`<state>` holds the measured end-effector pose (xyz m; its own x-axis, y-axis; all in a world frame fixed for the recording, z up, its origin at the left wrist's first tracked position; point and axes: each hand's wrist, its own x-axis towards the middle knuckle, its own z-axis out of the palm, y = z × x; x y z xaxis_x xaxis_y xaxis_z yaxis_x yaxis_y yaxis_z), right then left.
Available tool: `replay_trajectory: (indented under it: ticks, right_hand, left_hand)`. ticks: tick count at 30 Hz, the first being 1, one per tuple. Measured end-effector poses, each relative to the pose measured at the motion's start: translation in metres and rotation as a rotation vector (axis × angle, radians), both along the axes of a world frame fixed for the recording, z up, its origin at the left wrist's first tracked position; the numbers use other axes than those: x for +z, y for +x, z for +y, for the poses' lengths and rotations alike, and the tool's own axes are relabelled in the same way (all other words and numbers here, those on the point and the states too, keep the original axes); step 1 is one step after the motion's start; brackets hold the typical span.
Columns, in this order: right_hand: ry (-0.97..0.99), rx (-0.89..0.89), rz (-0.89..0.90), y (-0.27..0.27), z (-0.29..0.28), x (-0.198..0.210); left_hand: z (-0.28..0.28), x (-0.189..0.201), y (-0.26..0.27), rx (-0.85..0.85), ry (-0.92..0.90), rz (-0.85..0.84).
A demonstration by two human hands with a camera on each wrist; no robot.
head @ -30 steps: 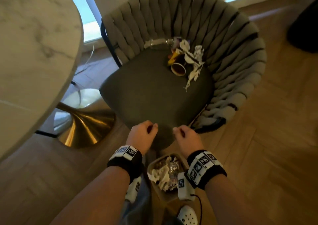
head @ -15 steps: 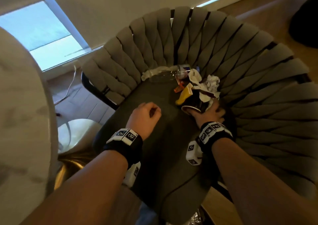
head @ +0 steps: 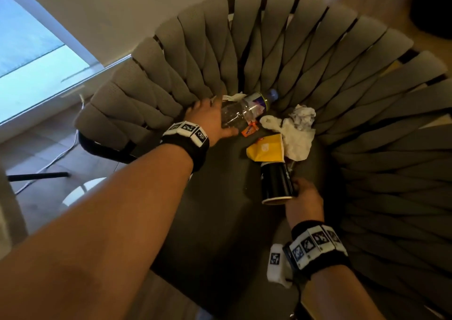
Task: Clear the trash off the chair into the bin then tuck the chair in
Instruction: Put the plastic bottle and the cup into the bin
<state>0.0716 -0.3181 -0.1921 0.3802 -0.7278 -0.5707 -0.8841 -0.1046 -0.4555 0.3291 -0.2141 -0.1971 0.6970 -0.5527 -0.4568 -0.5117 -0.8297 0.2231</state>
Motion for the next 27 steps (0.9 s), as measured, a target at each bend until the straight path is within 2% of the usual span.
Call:
replay_trajectory:
  ticks: [2,4,15,21,23,27]
  right_hand:
    - [0.074,-0.083,-0.017,-0.009,0.008,0.009]
    - [0.113,-0.122,-0.020,-0.017,0.015,0.017]
    - [0.150,-0.005,-0.009,-0.094,0.044,0.038]
    - [0.323,0.033,-0.068,-0.180,0.074,0.055]
    - [0.355,0.104,-0.065,-0.220,0.083,0.060]
    - [0.383,0.221,0.058,-0.310,0.094,0.048]
  left_hand:
    - [0.005,-0.005,-0.014,0.036,0.019,0.078]
    - [0.015,-0.007,-0.031,0.127,-0.037,0.146]
    - [0.107,0.014,-0.154,0.467,-0.317,0.372]
    - [0.160,0.027,-0.286,0.552,-0.344,0.334]
    - [0.172,0.030,-0.342,0.606,-0.386,0.333]
    - [0.185,0.034,-0.459,0.701,-0.502,0.410]
